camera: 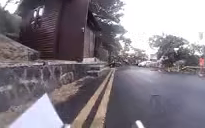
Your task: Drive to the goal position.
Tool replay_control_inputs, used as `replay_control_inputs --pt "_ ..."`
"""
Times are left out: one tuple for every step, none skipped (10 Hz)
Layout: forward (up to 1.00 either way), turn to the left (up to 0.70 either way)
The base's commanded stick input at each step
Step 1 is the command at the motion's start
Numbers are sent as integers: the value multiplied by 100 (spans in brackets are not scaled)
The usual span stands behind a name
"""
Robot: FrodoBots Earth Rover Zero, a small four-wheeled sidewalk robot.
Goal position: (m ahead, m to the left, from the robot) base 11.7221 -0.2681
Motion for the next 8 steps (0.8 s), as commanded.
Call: replay_control_inputs --pt "50 0" --pt "50 0" --pt "50 0" --pt "50 0" --pt "50 0" --pt "50 0" --pt "50 0" --pt "50 0"
